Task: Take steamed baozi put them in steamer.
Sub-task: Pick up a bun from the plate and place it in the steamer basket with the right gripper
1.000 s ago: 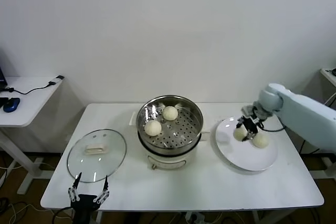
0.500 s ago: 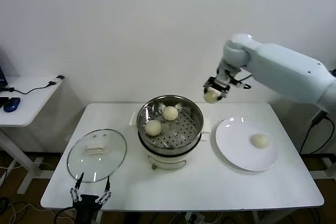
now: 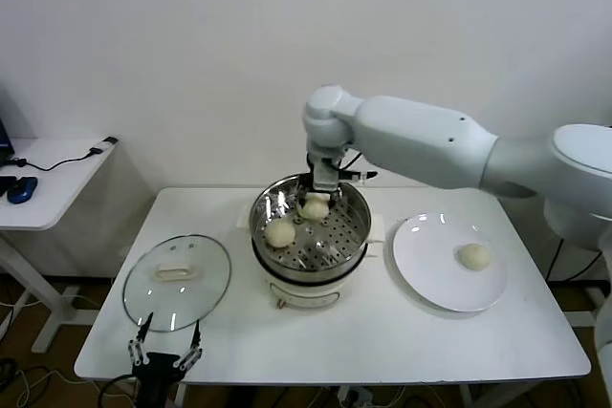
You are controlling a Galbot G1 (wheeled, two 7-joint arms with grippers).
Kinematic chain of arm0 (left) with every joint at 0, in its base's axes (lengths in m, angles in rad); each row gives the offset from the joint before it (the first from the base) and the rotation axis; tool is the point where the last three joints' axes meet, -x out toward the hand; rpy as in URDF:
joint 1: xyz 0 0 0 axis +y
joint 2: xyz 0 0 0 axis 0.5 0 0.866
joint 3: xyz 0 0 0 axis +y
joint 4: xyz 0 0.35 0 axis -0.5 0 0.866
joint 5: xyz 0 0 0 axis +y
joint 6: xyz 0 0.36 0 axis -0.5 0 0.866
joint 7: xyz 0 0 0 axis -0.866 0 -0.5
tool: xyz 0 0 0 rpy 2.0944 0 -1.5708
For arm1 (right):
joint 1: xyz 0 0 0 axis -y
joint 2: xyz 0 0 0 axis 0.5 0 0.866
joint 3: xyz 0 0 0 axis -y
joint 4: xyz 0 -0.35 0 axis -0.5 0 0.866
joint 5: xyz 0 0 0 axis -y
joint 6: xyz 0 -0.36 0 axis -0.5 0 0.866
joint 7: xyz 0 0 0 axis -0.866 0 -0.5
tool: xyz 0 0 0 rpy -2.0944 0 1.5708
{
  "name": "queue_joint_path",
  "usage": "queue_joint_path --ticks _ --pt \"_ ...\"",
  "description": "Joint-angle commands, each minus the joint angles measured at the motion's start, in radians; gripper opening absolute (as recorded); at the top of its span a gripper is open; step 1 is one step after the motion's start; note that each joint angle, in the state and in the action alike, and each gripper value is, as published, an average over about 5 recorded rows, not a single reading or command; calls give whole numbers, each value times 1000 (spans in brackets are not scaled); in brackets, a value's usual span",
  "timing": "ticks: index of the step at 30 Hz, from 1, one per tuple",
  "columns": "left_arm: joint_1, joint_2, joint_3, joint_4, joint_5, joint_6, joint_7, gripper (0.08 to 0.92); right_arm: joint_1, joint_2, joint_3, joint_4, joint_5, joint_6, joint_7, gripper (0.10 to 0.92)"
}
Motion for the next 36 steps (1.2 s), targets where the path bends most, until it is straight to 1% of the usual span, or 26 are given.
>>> queue_joint_path --ticks 1,8,16,19,23,26,32,36 --pt "1 5 -2 4 -3 -1 -1 823 -62 75 -53 44 23 18 -3 611" --pt "1 5 -2 13 -4 -3 -1 823 -73 42 -83 82 57 3 -5 611" --pt "1 4 -1 18 -3 -6 -1 823 -69 21 -84 96 58 2 -6 618" --pt "2 4 -1 18 -3 -7 -2 823 -64 21 -77 91 49 6 -8 667" --pt "4 4 0 17 -3 -8 -2 823 -59 15 -64 86 34 17 -14 774" --pt "5 3 1 17 -3 -10 -2 823 -54 5 -52 85 35 22 -14 815" --pt "4 3 4 18 -1 -12 -2 823 -4 -36 5 62 76 14 -3 823" --pt "2 4 8 14 0 -11 -2 823 95 -105 18 -14 176 -65 31 823"
